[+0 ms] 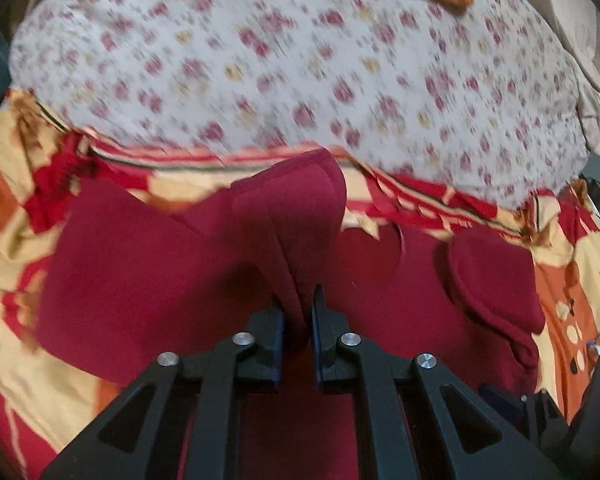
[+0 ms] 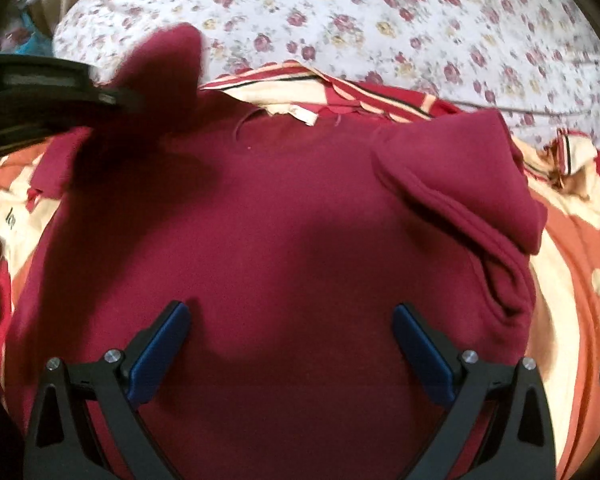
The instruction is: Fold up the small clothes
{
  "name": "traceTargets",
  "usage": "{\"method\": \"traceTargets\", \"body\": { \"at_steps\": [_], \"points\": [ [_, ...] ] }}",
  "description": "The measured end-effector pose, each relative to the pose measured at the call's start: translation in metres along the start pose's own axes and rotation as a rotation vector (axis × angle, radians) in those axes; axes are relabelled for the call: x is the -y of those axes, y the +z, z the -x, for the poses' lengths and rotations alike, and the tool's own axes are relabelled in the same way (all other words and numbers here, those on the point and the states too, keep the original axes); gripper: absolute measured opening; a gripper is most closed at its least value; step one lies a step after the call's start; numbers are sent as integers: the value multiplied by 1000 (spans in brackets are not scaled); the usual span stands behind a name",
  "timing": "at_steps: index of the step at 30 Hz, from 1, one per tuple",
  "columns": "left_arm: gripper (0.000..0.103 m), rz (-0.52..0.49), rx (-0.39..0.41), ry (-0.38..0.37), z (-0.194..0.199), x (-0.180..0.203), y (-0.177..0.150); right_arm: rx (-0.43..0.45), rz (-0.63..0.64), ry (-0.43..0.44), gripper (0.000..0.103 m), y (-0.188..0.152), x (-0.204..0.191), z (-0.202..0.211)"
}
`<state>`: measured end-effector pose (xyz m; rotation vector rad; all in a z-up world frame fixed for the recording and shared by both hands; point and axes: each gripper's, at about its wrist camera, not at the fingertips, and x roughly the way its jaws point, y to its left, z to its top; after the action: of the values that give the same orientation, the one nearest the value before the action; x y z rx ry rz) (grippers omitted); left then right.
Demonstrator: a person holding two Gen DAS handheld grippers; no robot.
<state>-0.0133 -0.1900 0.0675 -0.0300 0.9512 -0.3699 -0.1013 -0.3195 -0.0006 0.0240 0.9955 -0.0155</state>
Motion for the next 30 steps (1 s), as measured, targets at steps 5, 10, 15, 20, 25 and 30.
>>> {"method": "traceTargets", "body": {
  "at_steps": [5, 10, 15, 20, 25, 30],
  "points": [
    [7, 20, -19, -65, 9, -6, -11, 6, 0, 29, 103, -3, 3, -1],
    [18, 54, 94, -51, 66, -37, -14, 14, -9, 31, 102, -2, 2, 4],
    [19, 183, 158, 195, 91, -92, -29, 69, -79, 155, 102, 18, 4, 20],
    [19, 305, 113, 305, 71, -144, -49, 44, -119, 157, 94, 45, 7, 0],
    [19, 346, 70, 316, 51, -160, -56, -26, -176, 159, 61, 65, 17, -43],
    [19, 314, 53, 351, 41, -157, -56, 42, -39, 109, 5, 78, -3, -33]
  ]
}}
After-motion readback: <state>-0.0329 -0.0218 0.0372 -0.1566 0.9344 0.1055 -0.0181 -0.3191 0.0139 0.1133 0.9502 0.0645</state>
